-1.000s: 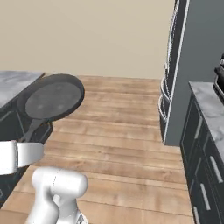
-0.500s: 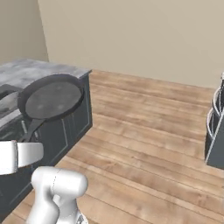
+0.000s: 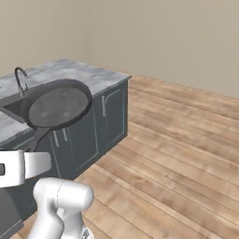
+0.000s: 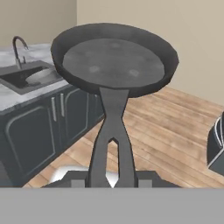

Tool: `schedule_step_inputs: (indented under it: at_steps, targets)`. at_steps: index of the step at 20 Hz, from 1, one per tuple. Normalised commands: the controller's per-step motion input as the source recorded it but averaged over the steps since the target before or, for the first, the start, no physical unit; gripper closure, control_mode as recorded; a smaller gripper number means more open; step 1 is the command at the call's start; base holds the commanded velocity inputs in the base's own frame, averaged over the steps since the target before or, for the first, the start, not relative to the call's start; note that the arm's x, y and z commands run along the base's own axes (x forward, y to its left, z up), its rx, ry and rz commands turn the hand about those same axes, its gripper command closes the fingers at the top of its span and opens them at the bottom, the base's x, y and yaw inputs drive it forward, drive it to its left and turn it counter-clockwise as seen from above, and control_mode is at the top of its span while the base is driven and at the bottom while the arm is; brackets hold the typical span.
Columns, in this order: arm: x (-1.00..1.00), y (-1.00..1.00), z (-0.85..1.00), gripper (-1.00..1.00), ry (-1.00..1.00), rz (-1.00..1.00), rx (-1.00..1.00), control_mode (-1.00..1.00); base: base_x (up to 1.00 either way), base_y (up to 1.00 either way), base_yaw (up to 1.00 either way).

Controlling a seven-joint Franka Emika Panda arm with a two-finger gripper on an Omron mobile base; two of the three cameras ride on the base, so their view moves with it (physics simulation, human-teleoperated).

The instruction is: Move the pot and pan from the stove into the sink.

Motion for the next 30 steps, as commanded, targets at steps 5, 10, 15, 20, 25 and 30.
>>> schedule_step_inputs:
  at_steps: [5, 10, 15, 20, 25, 30]
  targets:
    - [0.0, 0.0, 0.0, 1.0, 0.0, 0.0, 0.0, 1.0, 0.0, 0.0, 0.01]
    - [0.0, 0.0, 0.0, 1.0, 0.0, 0.0, 0.0, 1.0, 0.06, -0.01, 0.34]
    - [0.0, 0.0, 0.0, 1.0, 0.0, 0.0, 0.0, 1.0, 0.0, 0.0, 0.44]
    - [0.0, 0.0, 0.0, 1.0, 0.0, 0.0, 0.0, 1.0, 0.0, 0.0, 0.46]
    - [0.0, 0.0, 0.0, 1.0, 0.0, 0.0, 0.0, 1.0, 0.0, 0.0, 0.47]
    - [0.0, 0.0, 0.0, 1.0, 0.0, 0.0, 0.0, 1.0, 0.0, -0.01, 0.46]
